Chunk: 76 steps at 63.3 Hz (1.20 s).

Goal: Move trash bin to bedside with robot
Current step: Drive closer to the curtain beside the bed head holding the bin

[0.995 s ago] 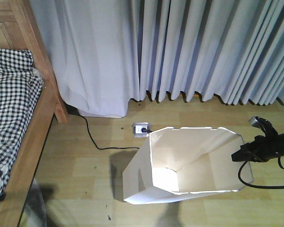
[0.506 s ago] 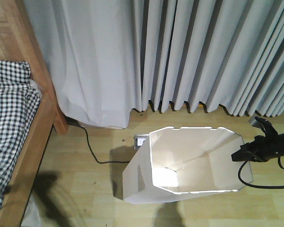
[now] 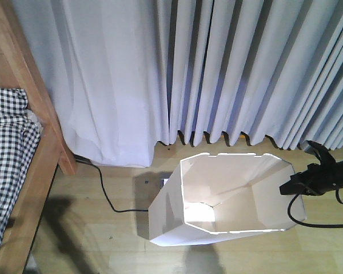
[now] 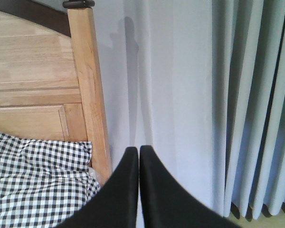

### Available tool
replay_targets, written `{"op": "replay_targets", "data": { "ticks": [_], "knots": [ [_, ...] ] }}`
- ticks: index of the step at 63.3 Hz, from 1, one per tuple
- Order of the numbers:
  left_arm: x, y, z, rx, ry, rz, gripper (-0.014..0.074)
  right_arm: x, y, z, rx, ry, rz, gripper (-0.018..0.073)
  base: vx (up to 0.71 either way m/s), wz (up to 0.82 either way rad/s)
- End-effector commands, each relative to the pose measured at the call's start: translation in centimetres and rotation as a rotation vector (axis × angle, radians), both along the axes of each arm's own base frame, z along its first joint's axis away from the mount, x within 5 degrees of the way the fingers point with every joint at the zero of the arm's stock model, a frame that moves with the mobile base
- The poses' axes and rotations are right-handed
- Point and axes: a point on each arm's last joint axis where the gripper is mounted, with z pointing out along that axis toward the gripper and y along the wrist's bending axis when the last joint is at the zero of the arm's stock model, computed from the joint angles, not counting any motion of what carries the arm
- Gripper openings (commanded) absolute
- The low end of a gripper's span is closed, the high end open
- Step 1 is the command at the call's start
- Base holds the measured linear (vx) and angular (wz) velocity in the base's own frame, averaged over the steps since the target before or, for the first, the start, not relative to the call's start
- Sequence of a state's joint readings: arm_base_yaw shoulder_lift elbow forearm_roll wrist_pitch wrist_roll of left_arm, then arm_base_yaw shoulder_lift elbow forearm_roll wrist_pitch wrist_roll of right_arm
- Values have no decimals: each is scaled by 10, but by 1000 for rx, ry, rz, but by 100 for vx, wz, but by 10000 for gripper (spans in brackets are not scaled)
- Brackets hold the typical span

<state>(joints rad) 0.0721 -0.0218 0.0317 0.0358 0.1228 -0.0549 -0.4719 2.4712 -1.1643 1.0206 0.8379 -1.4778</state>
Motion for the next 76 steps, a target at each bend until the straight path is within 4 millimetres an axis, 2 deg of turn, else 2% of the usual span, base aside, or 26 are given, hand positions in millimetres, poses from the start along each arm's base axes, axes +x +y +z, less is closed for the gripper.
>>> {"op": "replay_targets", "data": {
  "ticks": [1,76],
  "knots": [
    [-2,-1,15,1,-102,-6,-6,10,11,43,225,-72,0,-5,11,-1],
    [-2,-1,15,1,-102,-6,-6,10,11,43,225,-72,0,-5,8,3]
  ]
}}
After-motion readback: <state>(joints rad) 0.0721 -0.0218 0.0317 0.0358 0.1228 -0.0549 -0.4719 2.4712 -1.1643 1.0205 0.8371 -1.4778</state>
